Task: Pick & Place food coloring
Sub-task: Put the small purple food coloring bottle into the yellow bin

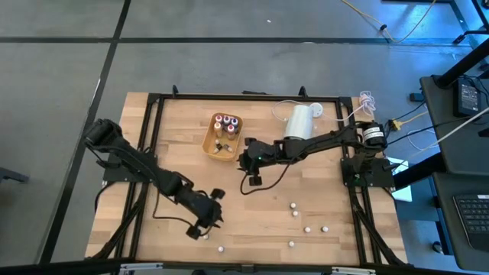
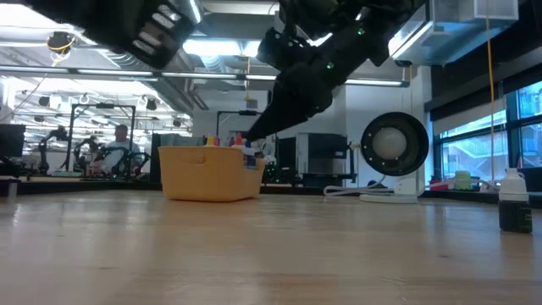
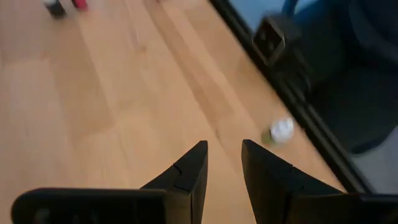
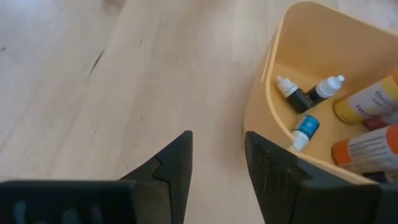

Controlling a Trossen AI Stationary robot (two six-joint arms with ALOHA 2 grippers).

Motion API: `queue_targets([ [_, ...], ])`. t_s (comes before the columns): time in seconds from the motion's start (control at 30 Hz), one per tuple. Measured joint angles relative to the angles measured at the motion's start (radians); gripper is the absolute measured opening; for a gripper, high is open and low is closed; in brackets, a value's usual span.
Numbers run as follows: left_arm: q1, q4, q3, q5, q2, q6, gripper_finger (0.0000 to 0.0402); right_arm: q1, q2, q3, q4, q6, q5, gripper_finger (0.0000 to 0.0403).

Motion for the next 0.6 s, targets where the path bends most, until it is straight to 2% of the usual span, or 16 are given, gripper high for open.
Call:
queue_targets([
  [0.13,0.004,0.119,0.000,0.018,0.040,-0.039,0.0094,0.004,0.000,0.000,-0.012,0.036,0.000,0.0149],
  [0.3,0.011,0.142,0.001,0.033,0.044,-0.050,0.0105,0.004,0.000,0.000,-0.016,0.066,0.000,0.0149],
  [0.43,0.010,0.138,0.001,0.026,0.043,-0.054,0.0137,0.004,0.000,0.000,-0.017,0.067,0.000,0.0149],
  [0.6,0.010,0.094,0.001,-0.001,0.043,-0.119,0.0201,0.004,0.001,0.000,-0.039,0.109,-0.002,0.0149],
])
